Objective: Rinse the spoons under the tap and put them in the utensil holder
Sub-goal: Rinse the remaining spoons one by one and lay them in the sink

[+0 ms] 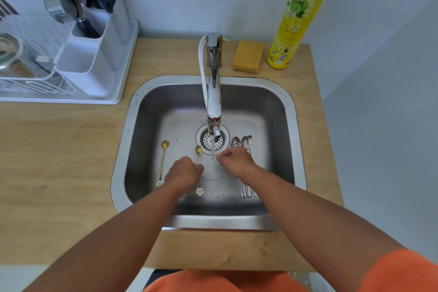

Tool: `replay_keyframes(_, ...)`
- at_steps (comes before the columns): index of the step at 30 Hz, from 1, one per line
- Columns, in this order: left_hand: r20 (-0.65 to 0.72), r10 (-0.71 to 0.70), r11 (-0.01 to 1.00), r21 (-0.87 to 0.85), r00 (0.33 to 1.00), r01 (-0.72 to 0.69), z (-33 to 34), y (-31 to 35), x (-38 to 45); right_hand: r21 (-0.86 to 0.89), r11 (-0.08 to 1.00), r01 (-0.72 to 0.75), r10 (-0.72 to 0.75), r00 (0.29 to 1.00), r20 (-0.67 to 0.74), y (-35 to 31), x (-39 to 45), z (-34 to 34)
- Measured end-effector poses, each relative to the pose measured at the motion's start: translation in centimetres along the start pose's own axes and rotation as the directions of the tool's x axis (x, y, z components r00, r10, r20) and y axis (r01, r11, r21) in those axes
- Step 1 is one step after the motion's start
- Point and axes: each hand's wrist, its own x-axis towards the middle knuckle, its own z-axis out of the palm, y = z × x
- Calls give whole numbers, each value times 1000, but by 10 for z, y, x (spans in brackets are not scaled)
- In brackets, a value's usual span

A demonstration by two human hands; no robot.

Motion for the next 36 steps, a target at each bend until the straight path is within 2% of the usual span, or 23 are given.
replay_keyframes(5, 103, 69, 979, -198, 992, -48, 13, 13, -12, 157, 983, -98, 75, 986, 151, -12, -2, 0)
replay_keyframes(9, 189, 112, 934, -356, 976, -38, 19, 15, -16, 151, 984, -96, 73, 986, 148, -9, 0, -4)
replay_keyframes(14, 291, 186, 929, -362, 939, -72, 14, 11, -12, 74, 997, -15, 7, 994, 107, 0, 4, -7)
replay_keyframes(16, 237, 173, 918, -391, 956, -69, 10, 12, -8, 42, 998, 46, -49, 996, 77, 3, 5, -8)
replay_keyframes(19, 26, 156, 878, -462, 987, -127, 7, 18, -3, 24, 989, 143, -145, 988, 62, 7, 1, -9)
replay_keyframes(21, -110, 162, 864, -464, 981, -195, 7, 23, -1, -1, 980, 197, -197, 978, 70, 10, -2, -7)
replay_keyframes(24, -224, 163, 866, -434, 961, -248, 8, 28, -1, -19, 974, 226, -225, 973, 49, 14, -5, -3)
replay_keyframes(29, -303, 216, 867, -378, 928, -325, 14, 30, -8, -16, 971, 238, -238, 971, 4, 14, -6, -3)
replay_keyframes(36, -292, 276, 808, -446, 916, -385, 15, 19, -14, -78, 944, 320, -323, 946, -33, 13, -10, -3)
